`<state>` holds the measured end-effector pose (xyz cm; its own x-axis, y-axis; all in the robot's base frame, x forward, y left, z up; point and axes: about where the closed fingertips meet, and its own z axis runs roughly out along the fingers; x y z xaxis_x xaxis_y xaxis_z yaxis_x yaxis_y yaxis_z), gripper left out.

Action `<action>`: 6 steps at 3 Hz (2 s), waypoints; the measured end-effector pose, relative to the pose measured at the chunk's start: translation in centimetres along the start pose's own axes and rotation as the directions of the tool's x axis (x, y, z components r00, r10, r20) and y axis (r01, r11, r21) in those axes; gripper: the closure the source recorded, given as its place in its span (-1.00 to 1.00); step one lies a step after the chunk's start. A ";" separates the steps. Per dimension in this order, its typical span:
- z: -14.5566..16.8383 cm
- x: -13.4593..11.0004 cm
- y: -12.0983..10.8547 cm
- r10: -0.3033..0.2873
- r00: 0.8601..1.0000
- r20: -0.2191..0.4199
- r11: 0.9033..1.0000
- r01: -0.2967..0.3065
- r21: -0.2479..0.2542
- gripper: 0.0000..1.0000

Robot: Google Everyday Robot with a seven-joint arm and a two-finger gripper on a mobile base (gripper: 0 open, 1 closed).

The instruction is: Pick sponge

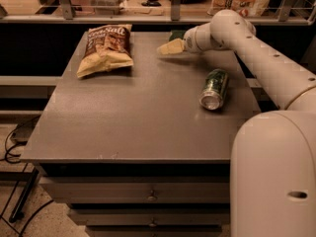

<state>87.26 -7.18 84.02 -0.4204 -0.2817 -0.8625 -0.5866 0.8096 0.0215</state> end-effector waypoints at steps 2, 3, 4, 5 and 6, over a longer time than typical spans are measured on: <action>1.6 0.2 -0.7 0.000 0.999 -0.034 1.000 0.000 0.001 -0.04; 1.5 0.1 -0.7 0.000 0.999 -0.034 1.000 0.000 0.001 0.40; 1.3 -0.2 -0.7 0.000 0.999 -0.034 1.000 0.000 0.001 0.87; 1.3 -0.2 -0.7 0.000 0.999 -0.034 1.000 0.000 0.001 1.00; 1.3 -0.2 -0.7 0.000 0.999 -0.034 1.000 0.000 0.001 1.00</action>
Offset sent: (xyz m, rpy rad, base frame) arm 0.0184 -0.0085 -0.0094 -0.0306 0.0368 -0.0218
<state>88.66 -6.99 83.56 -0.4435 -0.2989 -0.8450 -0.5860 0.8100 0.0210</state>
